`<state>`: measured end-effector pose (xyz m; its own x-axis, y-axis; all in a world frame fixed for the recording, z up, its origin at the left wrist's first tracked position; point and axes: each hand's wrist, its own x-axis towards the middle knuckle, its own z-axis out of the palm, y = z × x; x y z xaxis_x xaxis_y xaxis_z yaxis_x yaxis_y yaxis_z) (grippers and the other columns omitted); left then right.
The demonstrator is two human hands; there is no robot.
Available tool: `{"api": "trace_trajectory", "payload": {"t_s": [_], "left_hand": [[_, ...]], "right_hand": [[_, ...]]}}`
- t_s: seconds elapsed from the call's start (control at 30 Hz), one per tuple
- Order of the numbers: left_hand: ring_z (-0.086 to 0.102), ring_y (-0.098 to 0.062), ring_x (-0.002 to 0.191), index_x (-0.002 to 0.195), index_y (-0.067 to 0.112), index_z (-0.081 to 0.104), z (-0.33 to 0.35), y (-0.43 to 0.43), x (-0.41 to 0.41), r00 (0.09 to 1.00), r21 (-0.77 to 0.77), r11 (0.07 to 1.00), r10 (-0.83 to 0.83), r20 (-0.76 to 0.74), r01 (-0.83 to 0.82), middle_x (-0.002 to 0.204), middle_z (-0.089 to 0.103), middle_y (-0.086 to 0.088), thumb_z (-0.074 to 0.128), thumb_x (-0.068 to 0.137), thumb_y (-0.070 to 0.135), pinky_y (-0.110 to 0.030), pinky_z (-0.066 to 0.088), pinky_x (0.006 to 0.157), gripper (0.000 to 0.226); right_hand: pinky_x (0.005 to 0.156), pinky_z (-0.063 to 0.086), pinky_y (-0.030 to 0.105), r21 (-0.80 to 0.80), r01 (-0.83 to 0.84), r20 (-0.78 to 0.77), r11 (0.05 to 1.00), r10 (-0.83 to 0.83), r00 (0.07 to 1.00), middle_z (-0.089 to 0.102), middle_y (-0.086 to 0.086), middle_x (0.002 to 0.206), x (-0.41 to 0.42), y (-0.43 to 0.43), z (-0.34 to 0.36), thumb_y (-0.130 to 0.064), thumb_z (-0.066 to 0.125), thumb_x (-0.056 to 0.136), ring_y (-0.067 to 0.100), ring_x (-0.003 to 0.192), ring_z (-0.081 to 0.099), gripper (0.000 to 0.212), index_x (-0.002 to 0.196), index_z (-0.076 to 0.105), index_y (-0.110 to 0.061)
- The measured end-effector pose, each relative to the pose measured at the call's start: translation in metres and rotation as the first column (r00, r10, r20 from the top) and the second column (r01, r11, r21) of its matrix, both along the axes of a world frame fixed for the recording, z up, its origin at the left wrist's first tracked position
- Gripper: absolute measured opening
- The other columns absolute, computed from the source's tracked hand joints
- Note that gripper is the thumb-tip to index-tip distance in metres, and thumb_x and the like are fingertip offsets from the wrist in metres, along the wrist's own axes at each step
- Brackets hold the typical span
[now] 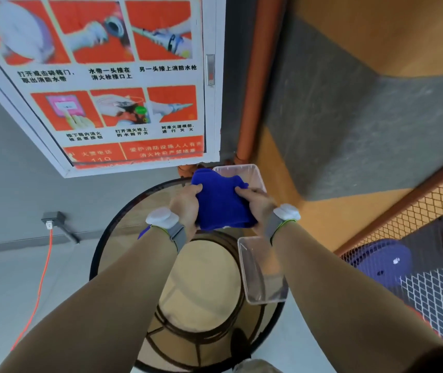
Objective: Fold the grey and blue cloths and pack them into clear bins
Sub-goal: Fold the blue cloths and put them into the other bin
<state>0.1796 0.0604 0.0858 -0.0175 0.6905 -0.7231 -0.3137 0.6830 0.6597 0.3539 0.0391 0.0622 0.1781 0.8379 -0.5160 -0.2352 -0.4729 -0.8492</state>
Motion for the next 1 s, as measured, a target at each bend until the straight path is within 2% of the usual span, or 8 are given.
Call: {"api": "trace_trajectory", "payload": {"t_s": [0.1,0.23,0.33,0.47,0.53,0.63,0.77,1.0], "left_hand": [[0.053,-0.029,0.105,0.142,0.017,0.050,-0.011,0.023,0.014,0.910,0.180,0.968,-0.092,-0.403,0.177,0.129,0.059,-0.008,0.056,0.102,0.036,-0.041,0.046,0.086,0.045],[0.058,-0.024,0.074,0.107,0.015,0.050,-0.030,0.047,0.037,0.589,0.222,0.814,-0.173,-0.789,0.536,0.085,0.060,-0.004,0.048,0.104,0.039,-0.032,0.037,0.056,0.024],[0.056,-0.021,0.071,0.109,0.014,0.051,-0.029,0.062,0.053,0.525,0.207,0.801,-0.152,-0.837,0.561,0.085,0.060,-0.006,0.046,0.104,0.040,-0.030,0.033,0.054,0.027],[0.058,-0.024,0.073,0.114,0.013,0.057,-0.033,0.082,0.066,0.471,0.149,0.805,-0.175,-0.865,0.574,0.088,0.064,-0.006,0.047,0.103,0.039,-0.030,0.037,0.056,0.030],[0.057,-0.026,0.069,0.113,0.009,0.060,-0.038,0.091,0.065,0.472,0.105,0.828,-0.205,-0.857,0.551,0.081,0.063,-0.004,0.050,0.101,0.036,-0.031,0.038,0.057,0.032],[0.049,-0.027,0.065,0.100,0.004,0.061,-0.044,0.096,0.065,0.456,0.063,0.853,-0.214,-0.864,0.518,0.071,0.052,-0.002,0.052,0.097,0.033,-0.032,0.038,0.056,0.031],[0.066,-0.036,0.103,0.137,0.017,0.055,-0.045,0.091,0.067,0.479,0.068,0.849,-0.229,-0.847,0.525,0.120,0.066,-0.009,0.051,0.099,0.036,-0.045,0.056,0.092,0.043],[0.060,-0.031,0.117,0.145,0.021,0.053,-0.048,0.083,0.033,0.507,0.097,0.864,-0.196,-0.840,0.495,0.140,0.058,-0.006,0.050,0.100,0.036,-0.046,0.051,0.103,0.047]], "right_hand": [[0.079,0.059,0.035,0.092,-0.053,0.256,0.994,0.028,0.966,0.072,-0.001,0.118,0.022,0.027,-0.004,-0.032,0.078,0.080,0.019,0.100,0.068,0.050,0.126,0.058,-0.029],[0.072,0.053,0.029,0.102,-0.154,0.482,0.983,0.087,0.872,0.065,-0.021,0.103,0.054,0.066,-0.015,-0.033,0.068,0.088,0.007,0.093,0.064,0.038,0.114,0.048,-0.052],[0.082,0.057,0.037,0.079,-0.176,0.571,0.981,0.101,0.815,0.061,-0.023,0.098,0.068,0.086,-0.023,-0.037,0.066,0.089,0.006,0.089,0.062,0.033,0.106,0.045,-0.055],[0.090,0.057,0.038,0.035,-0.209,0.714,0.977,0.122,0.690,0.068,-0.012,0.113,0.089,0.105,-0.028,-0.043,0.064,0.092,0.021,0.103,0.067,0.032,0.122,0.058,-0.034],[0.097,0.051,0.035,-0.011,-0.223,0.746,0.975,0.157,0.647,0.066,-0.004,0.128,0.098,0.115,-0.029,-0.039,0.063,0.096,0.026,0.115,0.064,0.036,0.128,0.061,-0.023],[0.089,0.041,0.025,-0.039,-0.253,0.746,0.967,0.196,0.636,0.065,-0.003,0.131,0.101,0.125,-0.033,-0.031,0.061,0.100,0.023,0.120,0.062,0.032,0.129,0.060,-0.019],[0.094,0.053,0.033,0.019,-0.301,0.729,0.954,0.193,0.657,0.068,-0.004,0.125,0.091,0.130,-0.034,-0.028,0.058,0.099,0.023,0.112,0.066,0.024,0.121,0.064,-0.021],[0.087,0.056,0.029,0.147,-0.399,0.761,0.905,0.154,0.630,0.070,-0.012,0.110,0.045,0.128,-0.030,-0.029,0.061,0.096,0.013,0.102,0.064,0.019,0.114,0.068,-0.027]]}}
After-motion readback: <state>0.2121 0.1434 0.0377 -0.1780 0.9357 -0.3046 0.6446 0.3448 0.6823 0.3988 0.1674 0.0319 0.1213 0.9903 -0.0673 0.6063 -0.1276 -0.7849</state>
